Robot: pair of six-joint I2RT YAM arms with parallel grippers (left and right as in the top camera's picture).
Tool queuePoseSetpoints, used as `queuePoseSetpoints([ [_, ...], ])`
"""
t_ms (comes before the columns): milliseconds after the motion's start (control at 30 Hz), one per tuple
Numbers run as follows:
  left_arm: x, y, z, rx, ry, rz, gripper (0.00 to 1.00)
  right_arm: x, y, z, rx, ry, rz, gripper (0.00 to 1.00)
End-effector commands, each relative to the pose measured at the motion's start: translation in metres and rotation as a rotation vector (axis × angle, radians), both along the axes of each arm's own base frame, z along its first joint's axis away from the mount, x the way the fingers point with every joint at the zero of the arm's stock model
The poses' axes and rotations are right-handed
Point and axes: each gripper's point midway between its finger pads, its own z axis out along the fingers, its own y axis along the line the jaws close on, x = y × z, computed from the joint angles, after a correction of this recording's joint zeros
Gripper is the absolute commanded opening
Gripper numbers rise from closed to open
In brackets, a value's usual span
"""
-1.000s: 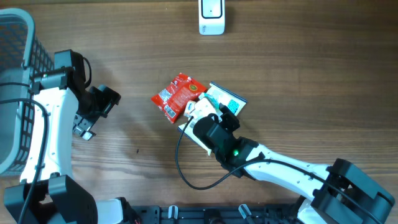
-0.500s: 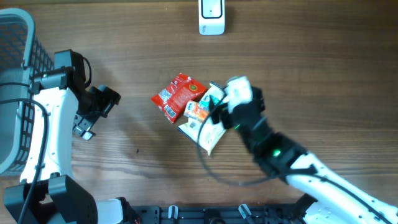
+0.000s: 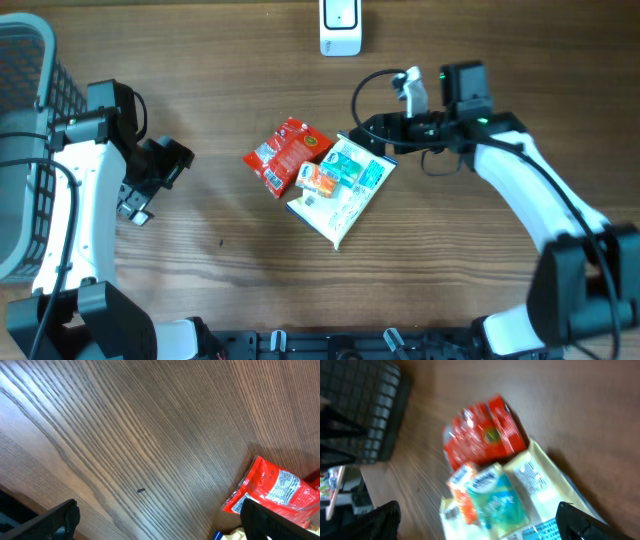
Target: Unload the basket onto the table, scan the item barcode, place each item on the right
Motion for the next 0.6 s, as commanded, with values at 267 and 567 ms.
queuePoseSetpoints([
  [267, 0.000, -0.001, 0.000, -0.008, 0.000, 0.012, 1.00, -0.005, 0.022, -0.082, 0.115, 0.192, 0.103, 0.88],
  [567, 0.000, -0.001, 0.000, -0.008, -0.001, 0.012, 1.00, 0.006, 0.017, -0.076, 0.068, 0.191, 0.050, 0.70],
])
